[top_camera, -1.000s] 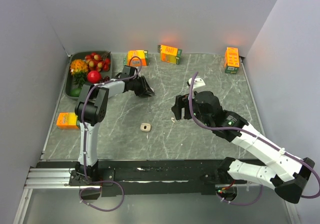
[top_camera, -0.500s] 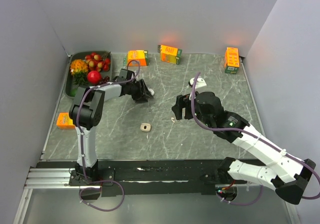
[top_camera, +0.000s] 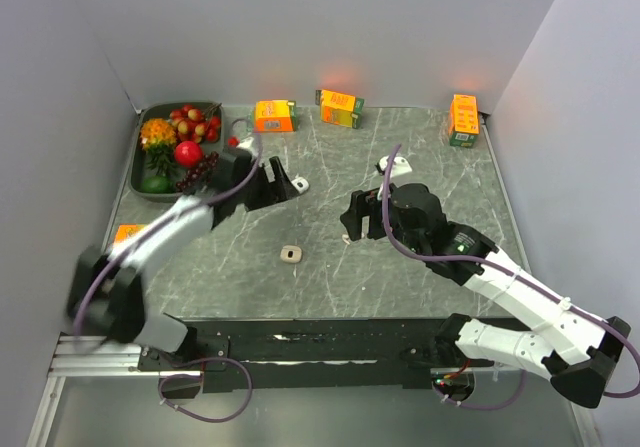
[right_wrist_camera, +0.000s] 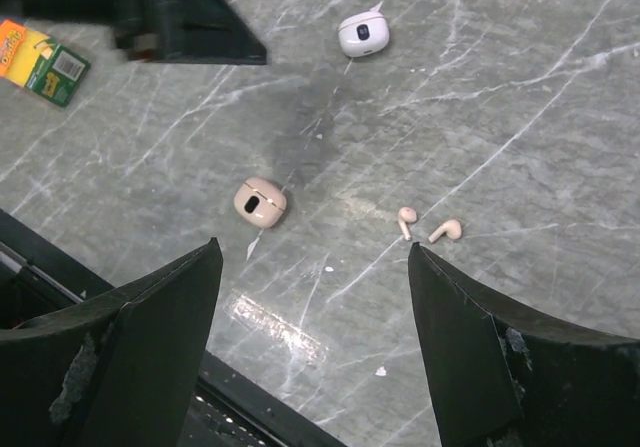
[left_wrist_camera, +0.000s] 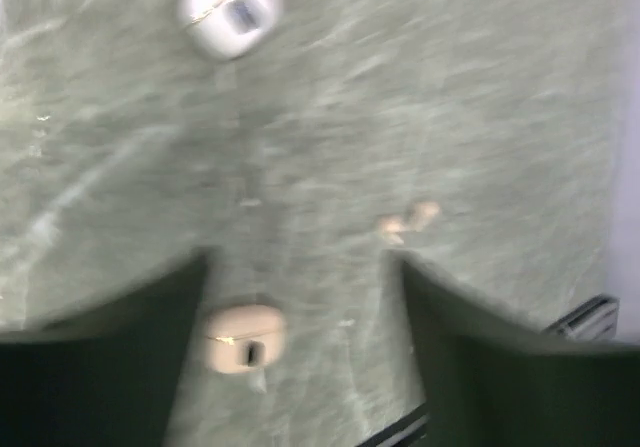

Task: Insert the wireless bluetooth earbuds into the charging case
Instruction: Place the charging case at the center of the board, then pick up the charging case at the center of the board.

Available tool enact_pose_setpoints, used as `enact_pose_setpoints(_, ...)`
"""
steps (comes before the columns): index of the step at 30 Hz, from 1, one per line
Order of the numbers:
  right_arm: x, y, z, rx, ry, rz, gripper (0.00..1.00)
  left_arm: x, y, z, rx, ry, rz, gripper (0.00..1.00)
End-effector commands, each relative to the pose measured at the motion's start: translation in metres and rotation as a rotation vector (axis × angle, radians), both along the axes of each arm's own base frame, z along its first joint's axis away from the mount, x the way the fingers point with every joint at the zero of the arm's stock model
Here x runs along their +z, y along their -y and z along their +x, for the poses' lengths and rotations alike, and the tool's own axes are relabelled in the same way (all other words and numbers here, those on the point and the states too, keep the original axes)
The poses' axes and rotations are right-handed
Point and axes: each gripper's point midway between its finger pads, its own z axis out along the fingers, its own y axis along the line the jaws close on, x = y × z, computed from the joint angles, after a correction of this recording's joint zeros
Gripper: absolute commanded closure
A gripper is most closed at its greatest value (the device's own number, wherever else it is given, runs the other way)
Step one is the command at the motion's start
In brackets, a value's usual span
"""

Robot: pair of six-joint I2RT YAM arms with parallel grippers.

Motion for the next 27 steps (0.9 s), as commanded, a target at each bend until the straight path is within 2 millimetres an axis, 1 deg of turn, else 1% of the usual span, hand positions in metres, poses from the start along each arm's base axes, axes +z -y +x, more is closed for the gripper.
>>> enact_pose_setpoints(1, -0.01, 0.001, 0.009, -0.082, -0.029, 0.058, 0.17, 0.048, -0.031, -0.027, 0.28, 0.25, -0.153, 0.04)
enact_pose_setpoints(2, -0.013, 0.004, 0.009, -0.11, -0.044, 0.075, 0.12, 0.048, -0.036, -0.032, 0.372, 0.231, -0.257, 0.04)
enact_pose_setpoints(3, -0.015, 0.005, 0.01, -0.139, -0.058, 0.108, 0.11, 0.047, -0.042, -0.038, 0.375, 0.228, -0.331, 0.04)
enact_pose_setpoints(4, -0.023, 0.006, 0.01, -0.14, -0.068, 0.107, 0.1, 0.032, -0.042, -0.056, 0.329, 0.218, -0.39, 0.04)
enact_pose_setpoints(5, -0.019, 0.005, 0.008, -0.13, -0.061, 0.131, 0.01, 0.039, -0.03, -0.066, 0.223, 0.225, -0.448, 0.04)
enact_pose_setpoints(6, -0.02, 0.005, 0.008, -0.118, -0.062, 0.132, 0.01, 0.03, -0.027, -0.074, 0.18, 0.196, -0.416, 0.04)
enact_pose_setpoints(7, -0.023, 0.004, 0.005, -0.097, -0.072, 0.131, 0.01, 0.034, -0.018, -0.074, 0.139, 0.184, -0.384, 0.04)
enact_pose_setpoints(8, -0.025, 0.002, 0.004, -0.088, -0.075, 0.125, 0.01, 0.015, -0.017, -0.085, 0.113, 0.128, -0.284, 0.04)
enact_pose_setpoints(9, -0.029, 0.003, 0.004, -0.087, -0.088, 0.105, 0.01, 0.012, -0.007, -0.091, 0.112, 0.152, -0.209, 0.04)
enact_pose_setpoints(10, -0.03, 0.004, 0.005, -0.099, -0.096, 0.097, 0.01, 0.015, -0.004, -0.094, 0.121, 0.168, -0.17, 0.04)
enact_pose_setpoints(11, -0.037, 0.004, 0.007, -0.106, -0.114, 0.073, 0.01, 0.013, 0.0, -0.099, 0.128, 0.169, -0.157, 0.04)
enact_pose_setpoints(12, -0.043, 0.006, 0.006, -0.112, -0.134, 0.051, 0.01, 0.011, 0.001, -0.102, 0.157, 0.175, -0.139, 0.04)
enact_pose_setpoints(13, -0.043, 0.005, 0.007, -0.114, -0.14, 0.046, 0.01, 0.003, -0.002, -0.105, 0.187, 0.157, -0.143, 0.04)
enact_pose_setpoints(14, -0.047, 0.003, 0.007, -0.109, -0.155, 0.035, 0.01, 0.0, -0.002, -0.105, 0.248, 0.116, -0.194, 0.04)
enact_pose_setpoints(15, -0.048, 0.002, 0.006, -0.108, -0.163, 0.039, 0.01, -0.001, -0.002, -0.104, 0.269, 0.113, -0.22, 0.04)
enact_pose_setpoints(16, -0.049, 0.002, 0.006, -0.107, -0.167, 0.041, 0.01, -0.012, -0.004, -0.108, 0.28, 0.088, -0.219, 0.04)
enact_pose_setpoints(17, -0.048, 0.002, 0.005, -0.105, -0.164, 0.048, 0.01, -0.015, -0.003, -0.111, 0.28, 0.069, -0.227, 0.04)
enact_pose_setpoints(18, -0.047, 0.001, 0.004, -0.101, -0.161, 0.05, 0.01, -0.013, 0.001, -0.111, 0.26, 0.078, -0.243, 0.04)
enact_pose_setpoints(19, -0.047, 0.002, 0.004, -0.1, -0.158, 0.051, 0.01, -0.019, 0.003, -0.114, 0.24, 0.058, -0.222, 0.04)
enact_pose_setpoints(21, -0.047, 0.005, 0.005, -0.108, -0.148, 0.047, 0.01, -0.03, 0.0, -0.117, 0.233, 0.031, -0.152, 0.04)
enact_pose_setpoints(22, -0.047, 0.006, 0.005, -0.109, -0.147, 0.042, 0.01, -0.032, 0.002, -0.113, 0.229, 0.025, -0.115, 0.04)
enact_pose_setpoints(23, -0.048, 0.006, 0.004, -0.109, -0.146, 0.038, 0.01, -0.043, -0.004, -0.115, 0.229, 0.003, -0.041, 0.04)
enact_pose_setpoints(24, -0.049, 0.007, 0.004, -0.111, -0.147, 0.033, 0.01, -0.046, -0.003, -0.115, 0.218, -0.003, -0.004, 0.04)
enact_pose_setpoints(25, -0.049, 0.008, 0.004, -0.111, -0.147, 0.031, 0.01, -0.049, 0.001, -0.109, 0.216, -0.016, 0.043, 0.04)
enact_pose_setpoints(26, -0.05, 0.008, 0.004, -0.111, -0.148, 0.028, 0.01, -0.059, -0.01, -0.109, 0.245, -0.033, 0.135, 0.04)
enact_pose_setpoints(27, -0.051, 0.008, 0.004, -0.111, -0.148, 0.025, 0.01, -0.064, -0.011, -0.111, 0.241, -0.046, 0.188, 0.04)
